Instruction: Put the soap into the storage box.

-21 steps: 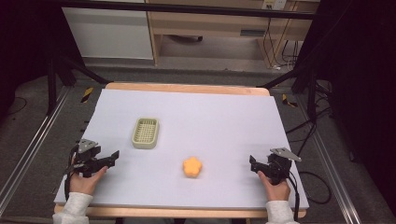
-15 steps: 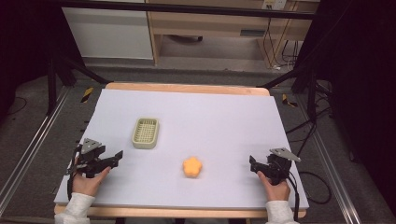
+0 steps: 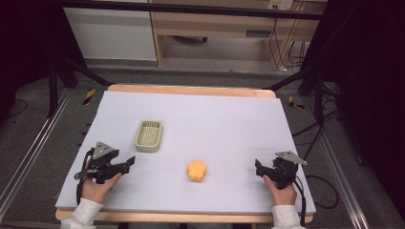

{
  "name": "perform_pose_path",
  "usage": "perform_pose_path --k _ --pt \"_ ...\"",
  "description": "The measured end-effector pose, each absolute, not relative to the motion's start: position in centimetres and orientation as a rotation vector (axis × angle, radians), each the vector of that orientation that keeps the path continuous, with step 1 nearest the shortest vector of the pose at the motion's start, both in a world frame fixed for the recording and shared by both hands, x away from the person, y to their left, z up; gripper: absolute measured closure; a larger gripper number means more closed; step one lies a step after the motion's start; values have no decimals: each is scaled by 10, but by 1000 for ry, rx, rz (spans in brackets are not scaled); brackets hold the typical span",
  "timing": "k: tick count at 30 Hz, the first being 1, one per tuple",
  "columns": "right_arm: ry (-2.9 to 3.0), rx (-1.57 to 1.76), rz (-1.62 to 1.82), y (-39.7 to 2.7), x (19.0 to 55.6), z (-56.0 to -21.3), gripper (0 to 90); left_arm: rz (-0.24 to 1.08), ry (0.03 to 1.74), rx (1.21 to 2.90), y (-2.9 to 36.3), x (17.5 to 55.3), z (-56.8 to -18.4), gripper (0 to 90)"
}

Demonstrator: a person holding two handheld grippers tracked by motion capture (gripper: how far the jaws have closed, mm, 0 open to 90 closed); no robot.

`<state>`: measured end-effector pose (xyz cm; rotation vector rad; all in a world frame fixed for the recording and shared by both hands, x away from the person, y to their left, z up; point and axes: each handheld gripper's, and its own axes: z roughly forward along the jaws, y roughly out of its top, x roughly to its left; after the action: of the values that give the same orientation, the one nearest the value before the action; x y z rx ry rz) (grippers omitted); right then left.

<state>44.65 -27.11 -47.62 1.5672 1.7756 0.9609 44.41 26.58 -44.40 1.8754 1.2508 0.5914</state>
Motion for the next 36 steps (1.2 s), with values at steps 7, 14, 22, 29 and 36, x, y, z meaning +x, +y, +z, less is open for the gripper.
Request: perform_pose_path --k 7,14,22,29,36 --pt "1774 1558 970 -270 446 -476 56 581 1208 1903 252 442 -443 302" --pt "1786 1548 973 -268 447 -476 59 560 1173 1923 240 441 -442 304" --pt "1777 1544 982 -267 446 -474 58 546 1124 1940 224 440 -439 299" --pt "1772 1545 977 -267 446 -474 58 545 1092 1953 213 441 -436 296" --pt "1769 1544 980 -267 446 -473 57 540 1072 1968 207 442 -434 294"
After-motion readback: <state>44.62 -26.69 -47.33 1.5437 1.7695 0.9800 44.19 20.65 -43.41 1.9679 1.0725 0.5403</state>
